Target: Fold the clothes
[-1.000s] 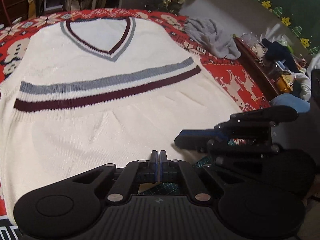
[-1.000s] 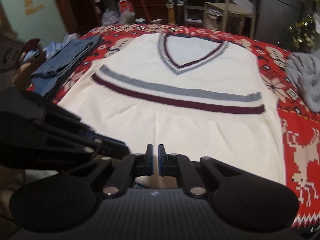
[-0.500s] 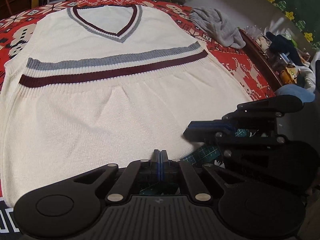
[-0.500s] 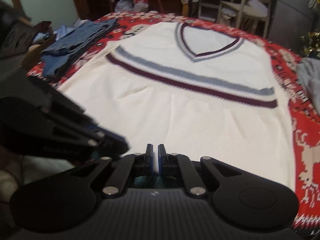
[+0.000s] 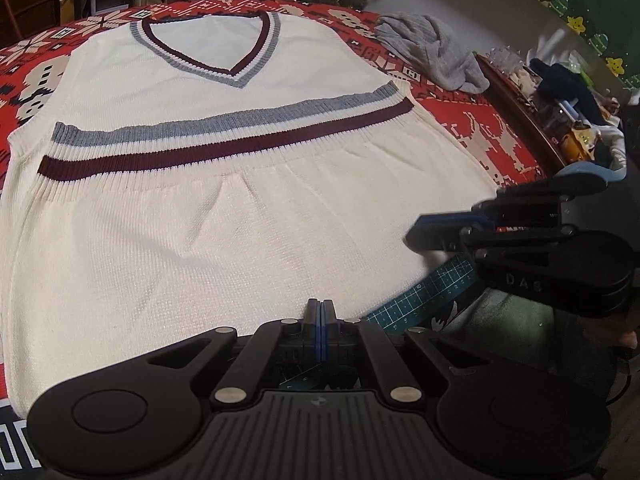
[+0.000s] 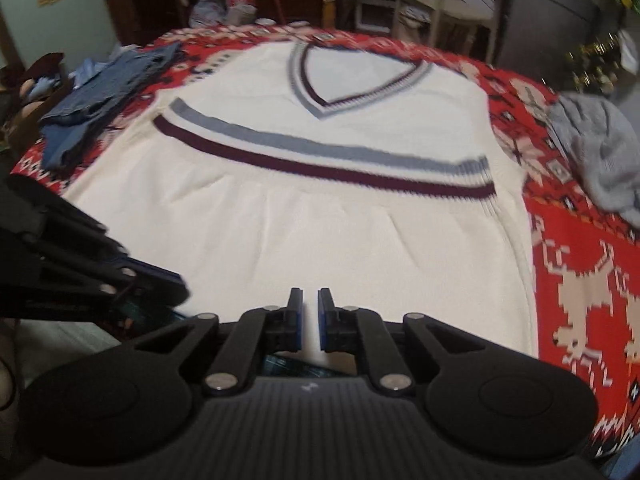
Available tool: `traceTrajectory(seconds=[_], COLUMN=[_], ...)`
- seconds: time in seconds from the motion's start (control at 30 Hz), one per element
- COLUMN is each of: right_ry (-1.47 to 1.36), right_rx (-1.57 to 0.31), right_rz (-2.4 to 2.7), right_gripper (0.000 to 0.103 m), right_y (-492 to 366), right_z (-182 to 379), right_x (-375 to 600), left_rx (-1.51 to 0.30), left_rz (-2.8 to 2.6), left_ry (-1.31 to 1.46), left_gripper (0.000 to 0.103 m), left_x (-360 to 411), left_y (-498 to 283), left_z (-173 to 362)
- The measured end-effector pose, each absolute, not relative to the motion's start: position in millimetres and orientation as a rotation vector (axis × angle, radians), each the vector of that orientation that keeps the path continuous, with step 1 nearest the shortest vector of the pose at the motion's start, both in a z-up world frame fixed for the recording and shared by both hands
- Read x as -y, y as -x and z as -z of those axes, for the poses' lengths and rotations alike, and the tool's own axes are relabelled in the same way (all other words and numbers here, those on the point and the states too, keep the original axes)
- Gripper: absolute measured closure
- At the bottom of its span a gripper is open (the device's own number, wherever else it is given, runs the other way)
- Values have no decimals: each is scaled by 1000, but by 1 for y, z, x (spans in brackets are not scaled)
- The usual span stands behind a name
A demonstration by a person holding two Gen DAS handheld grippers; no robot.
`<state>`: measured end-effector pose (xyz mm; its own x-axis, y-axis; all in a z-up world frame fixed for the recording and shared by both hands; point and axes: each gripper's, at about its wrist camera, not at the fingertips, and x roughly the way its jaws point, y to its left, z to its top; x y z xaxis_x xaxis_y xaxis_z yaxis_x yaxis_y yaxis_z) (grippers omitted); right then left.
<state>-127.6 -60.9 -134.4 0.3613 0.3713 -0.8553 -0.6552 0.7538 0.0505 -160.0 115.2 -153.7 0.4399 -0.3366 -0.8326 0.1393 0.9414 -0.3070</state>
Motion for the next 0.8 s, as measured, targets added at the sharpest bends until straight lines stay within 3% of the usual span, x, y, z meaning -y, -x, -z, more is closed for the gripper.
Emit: traceTrajectory(seconds=[0.2, 0.4, 0.67, 0.8], right_ry=[402, 290, 336, 282], right_rx=[-998, -982, -1031, -1045], right_rz=[-694, -584, -589, -556], right_gripper=[96, 94, 93, 93], right_y=[145, 111, 120, 120], right_z=[136, 124, 143, 127], right_x=[81, 93, 98, 112], left_rx=[-1084, -1079, -1089, -1087], left_rz=[293, 289, 288, 291], left_ry=[221, 214, 228, 227], left_gripper=[100, 100, 100, 100], left_x=[-116, -114, -116, -117], left_y=[159, 160, 158, 158], left_z=[154, 154, 155, 155])
